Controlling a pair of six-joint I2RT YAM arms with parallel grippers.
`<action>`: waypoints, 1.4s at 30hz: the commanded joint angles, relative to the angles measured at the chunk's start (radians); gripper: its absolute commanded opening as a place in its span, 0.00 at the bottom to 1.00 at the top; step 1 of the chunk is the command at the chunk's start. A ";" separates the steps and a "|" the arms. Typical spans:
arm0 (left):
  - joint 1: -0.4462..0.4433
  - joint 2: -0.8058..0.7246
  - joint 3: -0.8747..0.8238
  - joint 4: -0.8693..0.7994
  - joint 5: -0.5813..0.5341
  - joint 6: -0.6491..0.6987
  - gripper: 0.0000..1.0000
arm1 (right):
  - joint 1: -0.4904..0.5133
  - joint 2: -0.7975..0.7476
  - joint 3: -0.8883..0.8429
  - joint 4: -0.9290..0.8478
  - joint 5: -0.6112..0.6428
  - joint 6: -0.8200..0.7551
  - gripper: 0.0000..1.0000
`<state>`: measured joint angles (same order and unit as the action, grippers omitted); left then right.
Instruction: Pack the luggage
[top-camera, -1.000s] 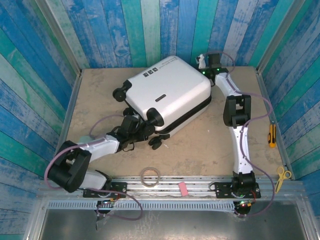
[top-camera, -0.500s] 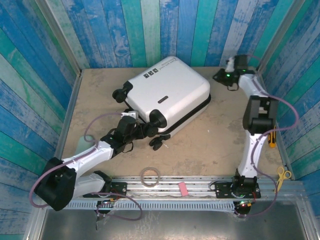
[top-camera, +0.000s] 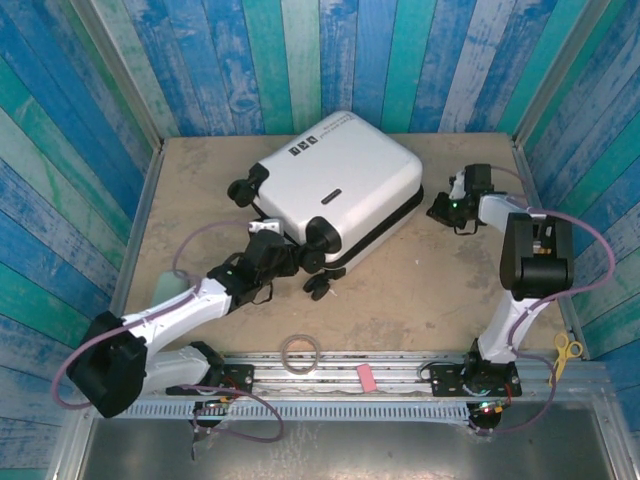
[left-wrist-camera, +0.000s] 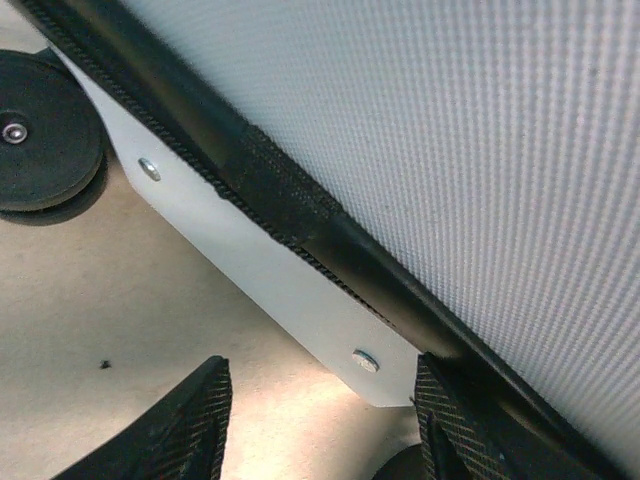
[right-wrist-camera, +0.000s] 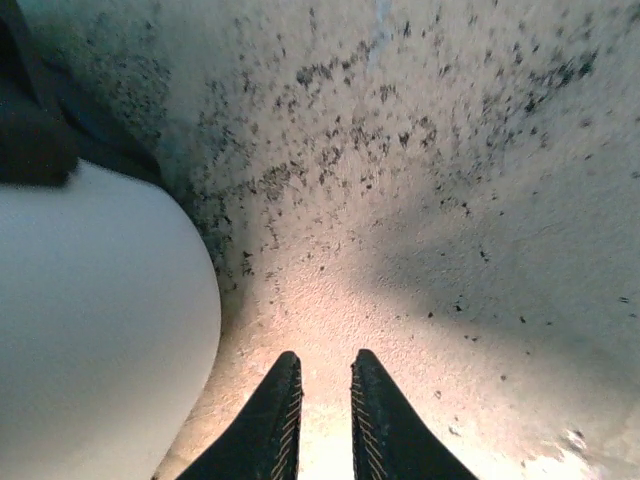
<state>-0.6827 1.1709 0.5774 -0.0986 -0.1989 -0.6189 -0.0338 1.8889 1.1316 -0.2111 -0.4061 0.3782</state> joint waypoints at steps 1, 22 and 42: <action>-0.052 0.040 0.117 0.147 0.010 0.050 0.55 | 0.032 0.036 -0.011 0.119 -0.050 0.053 0.18; 0.540 0.139 0.611 -0.277 -0.036 0.266 0.88 | 0.093 0.311 0.354 0.212 -0.218 0.213 0.15; 0.611 0.647 0.583 0.044 0.657 0.197 0.68 | 0.173 0.444 0.653 0.046 -0.293 0.107 0.17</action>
<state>-0.0460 1.8458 1.2385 -0.1642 0.2943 -0.3878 0.0734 2.3035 1.7229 -0.1444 -0.5819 0.5186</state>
